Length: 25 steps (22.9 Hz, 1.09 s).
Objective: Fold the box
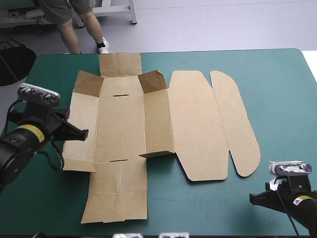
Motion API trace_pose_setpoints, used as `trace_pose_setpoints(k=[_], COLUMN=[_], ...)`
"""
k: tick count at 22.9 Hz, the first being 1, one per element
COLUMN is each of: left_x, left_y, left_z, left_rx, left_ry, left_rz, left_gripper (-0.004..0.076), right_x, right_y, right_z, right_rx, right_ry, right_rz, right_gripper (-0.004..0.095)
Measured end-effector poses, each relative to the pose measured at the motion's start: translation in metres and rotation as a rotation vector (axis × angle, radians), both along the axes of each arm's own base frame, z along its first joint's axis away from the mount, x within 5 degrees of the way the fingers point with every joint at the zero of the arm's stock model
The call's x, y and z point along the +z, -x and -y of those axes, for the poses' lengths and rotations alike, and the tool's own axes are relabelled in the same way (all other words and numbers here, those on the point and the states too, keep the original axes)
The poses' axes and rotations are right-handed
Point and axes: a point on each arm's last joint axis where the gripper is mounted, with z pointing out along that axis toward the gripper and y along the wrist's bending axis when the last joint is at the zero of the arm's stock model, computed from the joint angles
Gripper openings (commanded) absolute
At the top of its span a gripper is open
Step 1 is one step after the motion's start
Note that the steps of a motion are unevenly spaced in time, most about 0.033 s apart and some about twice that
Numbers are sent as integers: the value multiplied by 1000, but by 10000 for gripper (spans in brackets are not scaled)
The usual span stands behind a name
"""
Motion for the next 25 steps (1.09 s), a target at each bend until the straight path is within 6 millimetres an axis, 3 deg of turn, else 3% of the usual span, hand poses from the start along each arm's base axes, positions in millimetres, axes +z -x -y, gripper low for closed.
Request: trace_pose_setpoints(k=[5,7,10,15,17,21,25], left_x=[1,-3,-16,-42,-52,-74,-99], left_y=[-47,-66,-88,-106,-109,-117,-124], left_z=[5,-8,-48,-116,-133,-157,-166], left_rx=[98,169,275,373,391,400,342], left_ry=[-27,-13,62,280,336,442,468], left_rz=[-28,-67,-164,-285,-327,-419,-560], left_gripper=[-8,-8,-8,-8,-8,-8,-8], right_x=[0,0,0,0,0,0,0], right_y=[0,0,0,0,0,0,0], right_z=[0,0,0,0,0,0,0], right_rx=[0,0,0,0,0,0,0], right_ry=[0,0,0,0,0,0,0], right_rz=[0,0,0,0,0,0,0], right_gripper=[-13,-13,-13,-13,-13,-13,-13])
